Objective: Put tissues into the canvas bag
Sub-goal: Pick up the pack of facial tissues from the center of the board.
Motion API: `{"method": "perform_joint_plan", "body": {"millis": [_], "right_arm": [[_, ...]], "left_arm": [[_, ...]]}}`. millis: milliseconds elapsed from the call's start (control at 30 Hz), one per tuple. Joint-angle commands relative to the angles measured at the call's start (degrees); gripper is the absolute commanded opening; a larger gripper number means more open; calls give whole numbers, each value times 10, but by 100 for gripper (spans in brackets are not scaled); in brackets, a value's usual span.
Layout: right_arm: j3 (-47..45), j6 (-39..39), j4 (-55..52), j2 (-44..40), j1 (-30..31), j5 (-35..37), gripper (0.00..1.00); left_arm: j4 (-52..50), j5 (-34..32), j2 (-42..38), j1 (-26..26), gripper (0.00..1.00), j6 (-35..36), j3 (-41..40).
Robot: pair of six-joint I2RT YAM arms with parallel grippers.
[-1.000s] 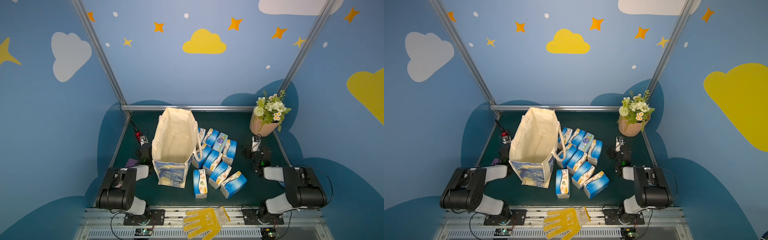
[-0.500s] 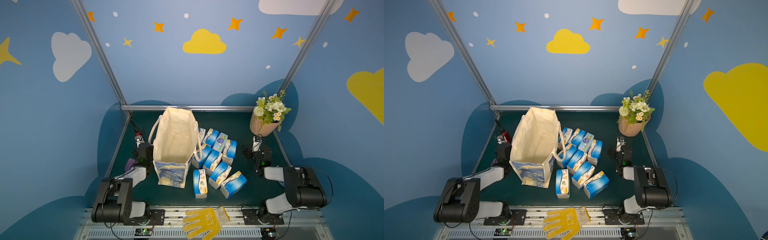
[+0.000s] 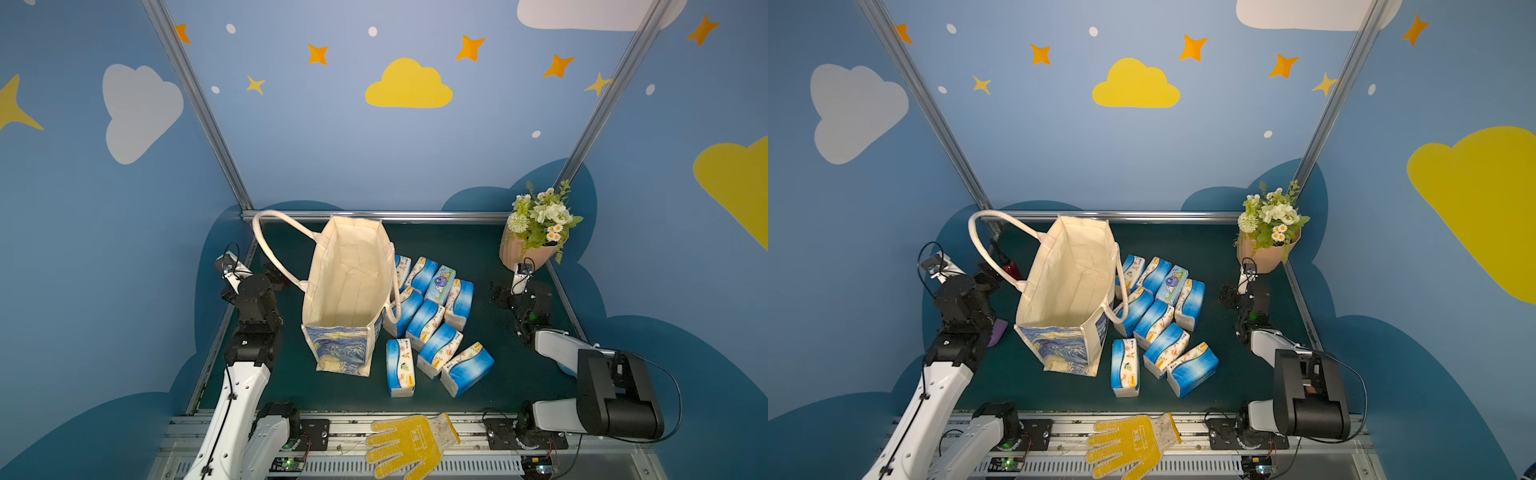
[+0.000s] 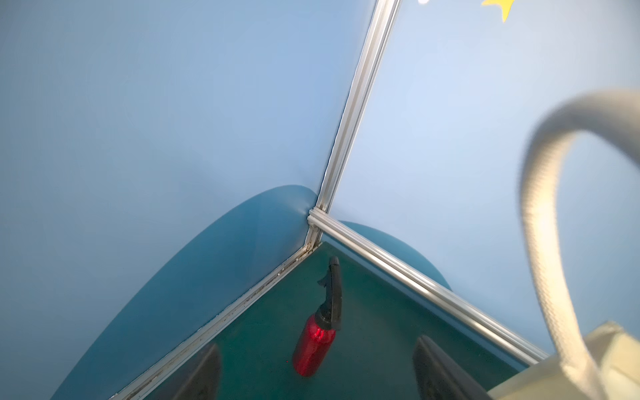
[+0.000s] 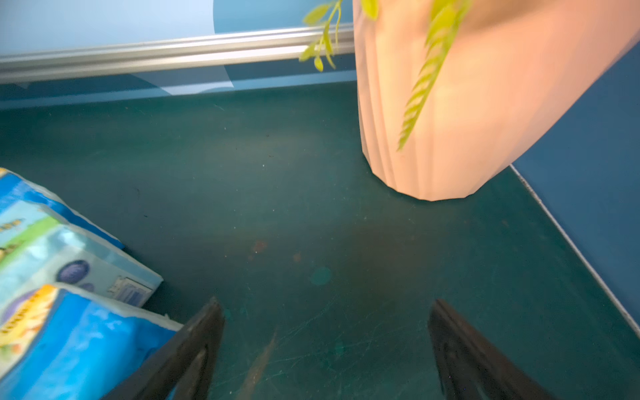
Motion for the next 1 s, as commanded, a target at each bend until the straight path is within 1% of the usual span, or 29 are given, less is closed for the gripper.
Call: {"method": "perform_joint_plan", "body": {"millis": [0, 67, 133, 333, 500, 633, 700, 767, 800, 867, 967], "right_arm": [[16, 16, -58, -38, -2, 4, 93], [33, 20, -94, -61, -1, -8, 93], [46, 26, -122, -78, 0, -15, 93], [80, 25, -209, -101, 13, -30, 93], [80, 26, -228, -100, 20, -39, 93], [91, 35, -238, -97, 29, -49, 93], [99, 36, -244, -95, 35, -53, 93], [103, 36, -255, -92, 41, -62, 93], [117, 35, -265, -92, 44, -69, 93], [136, 36, -287, -91, 49, -82, 93], [164, 37, -343, -95, 59, -105, 93]], "left_arm": [[-104, 8, 3, 13, 77, -17, 49], [-156, 30, 14, 20, 77, -18, 82], [-196, 29, 27, 22, 76, -12, 106], [-260, -38, 31, 29, 78, 10, 140], [-288, -77, 20, 37, 79, 34, 162], [-341, -109, 22, 46, 80, 62, 204], [-366, -112, 19, 51, 79, 69, 221], [-381, -73, 11, 53, 78, 68, 236], [-391, -42, 8, 53, 77, 61, 248], [-408, 21, 11, 54, 77, 44, 270], [-432, 131, 42, 53, 74, 25, 312]]}}
